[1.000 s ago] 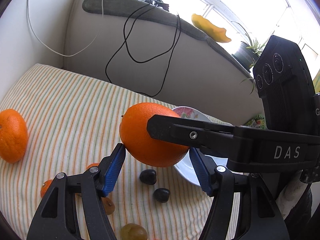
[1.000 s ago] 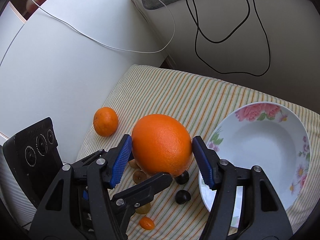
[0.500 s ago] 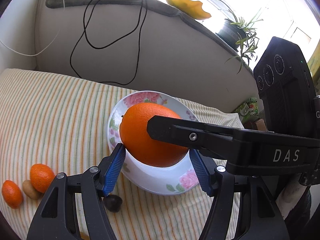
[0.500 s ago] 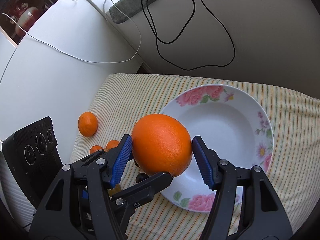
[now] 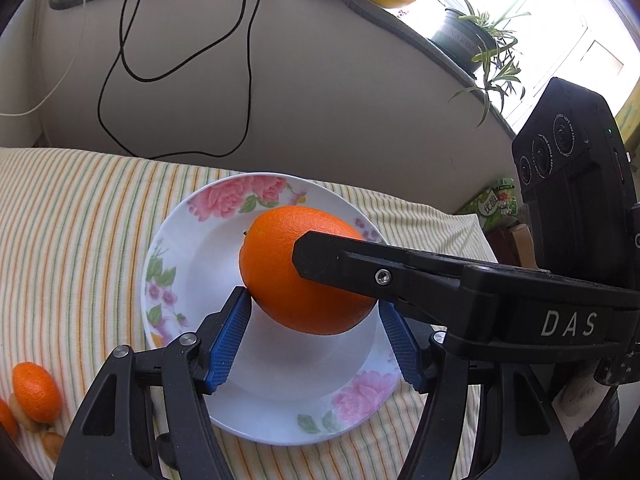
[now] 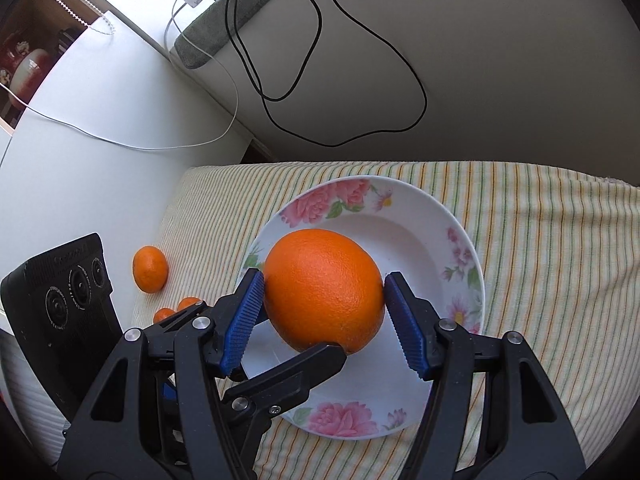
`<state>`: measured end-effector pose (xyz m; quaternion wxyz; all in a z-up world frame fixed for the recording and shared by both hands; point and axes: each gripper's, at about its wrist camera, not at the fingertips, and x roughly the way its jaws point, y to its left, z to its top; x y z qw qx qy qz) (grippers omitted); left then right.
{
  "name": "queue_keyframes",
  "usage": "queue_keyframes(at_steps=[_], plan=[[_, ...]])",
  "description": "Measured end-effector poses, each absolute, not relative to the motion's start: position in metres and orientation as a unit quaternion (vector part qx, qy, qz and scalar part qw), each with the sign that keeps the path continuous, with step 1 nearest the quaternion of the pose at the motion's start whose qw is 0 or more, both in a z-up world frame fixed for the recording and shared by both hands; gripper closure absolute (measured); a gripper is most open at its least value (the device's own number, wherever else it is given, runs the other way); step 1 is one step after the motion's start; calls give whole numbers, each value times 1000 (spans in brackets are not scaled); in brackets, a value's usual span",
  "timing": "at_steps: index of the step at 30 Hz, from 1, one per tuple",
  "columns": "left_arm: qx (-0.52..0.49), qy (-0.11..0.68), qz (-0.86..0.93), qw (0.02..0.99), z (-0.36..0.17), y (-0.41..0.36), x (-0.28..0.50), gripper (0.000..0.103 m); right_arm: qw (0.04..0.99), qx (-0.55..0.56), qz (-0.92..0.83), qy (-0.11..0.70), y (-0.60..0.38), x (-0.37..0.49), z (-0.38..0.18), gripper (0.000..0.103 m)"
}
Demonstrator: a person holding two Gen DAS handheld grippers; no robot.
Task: Organize fruits
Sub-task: 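Carry the large orange onto the floral plate with both tools and open them, then withdraw both tools from the plate back over the fruit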
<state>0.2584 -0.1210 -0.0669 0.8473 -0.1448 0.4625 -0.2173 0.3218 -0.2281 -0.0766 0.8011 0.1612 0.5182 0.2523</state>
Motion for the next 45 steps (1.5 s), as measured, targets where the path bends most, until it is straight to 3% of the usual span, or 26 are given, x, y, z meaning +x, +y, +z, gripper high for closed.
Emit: queue_keyframes(at_steps=[19,26,45], plan=[[-110,460,-217,854,-60,-147,258,38,820,146,226,505,-243,318,-67,37],[-103,452,-210,861,-50,-140,246,37,832,143,215,490,-247,306,-53,32],[-97,391,-189,896,-23,-70,169,37,867,93,224,435,-220,243,-3,32]])
